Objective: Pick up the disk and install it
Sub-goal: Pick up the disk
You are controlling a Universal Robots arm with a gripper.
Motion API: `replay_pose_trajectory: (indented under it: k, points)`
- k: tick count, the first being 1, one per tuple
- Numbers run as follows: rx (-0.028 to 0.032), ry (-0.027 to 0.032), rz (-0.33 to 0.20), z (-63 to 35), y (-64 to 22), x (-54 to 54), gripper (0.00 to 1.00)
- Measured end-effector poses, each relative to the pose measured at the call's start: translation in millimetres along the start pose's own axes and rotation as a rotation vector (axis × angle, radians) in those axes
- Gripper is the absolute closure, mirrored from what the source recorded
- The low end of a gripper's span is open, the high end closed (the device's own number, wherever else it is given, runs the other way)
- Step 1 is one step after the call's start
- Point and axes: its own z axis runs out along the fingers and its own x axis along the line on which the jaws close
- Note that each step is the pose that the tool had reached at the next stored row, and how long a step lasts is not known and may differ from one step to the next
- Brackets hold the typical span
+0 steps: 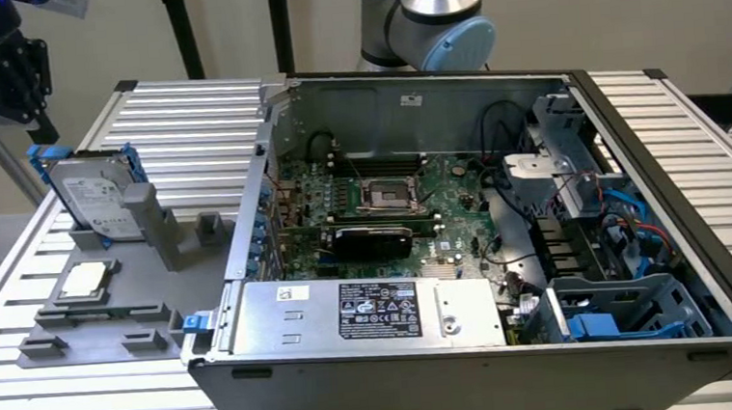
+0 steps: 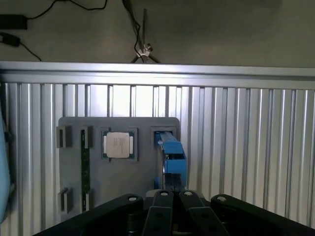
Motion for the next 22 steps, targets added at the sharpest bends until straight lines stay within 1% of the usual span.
replay_pose_trajectory:
  k: [3,4,5,6,7,8,12,13,14,16,17,22]
  points:
    - [-0.0001,0.0001,-0.001,0.0,0.0,-1.1,0.89]
    - [-0.0001,0.0001,-0.001,0.0,0.0,-1.1,0.88]
    - [-0.0001,0.0001,-0.001,0.0,0.0,-1.1,0.82]
    - [-0.0001,0.0001,-0.001,0.0,0.0,-1.1,0.82]
    - [-0.0001,0.0001,-0.001,0.0,0.0,-1.1,0.76]
    - [-0.0002,0.0001,-0.001,0.0,0.0,-1.2,0.76]
    - [-0.0002,0.0002,-0.001,2.8,-0.1,-1.3,0.53]
    - [0.0,0.0001,-0.001,4.6,-0.1,-1.4,0.53]
    - [-0.0001,0.0001,-0.001,6.3,-0.2,-1.4,0.47]
    - [-0.0001,0.0001,-0.001,10.0,-0.2,-1.7,0.47]
    - [-0.0001,0.0001,-0.001,11.7,-0.3,-1.8,0.4]
    - [-0.0001,0.0001,-0.001,20.9,-0.5,-2.2,0.4]
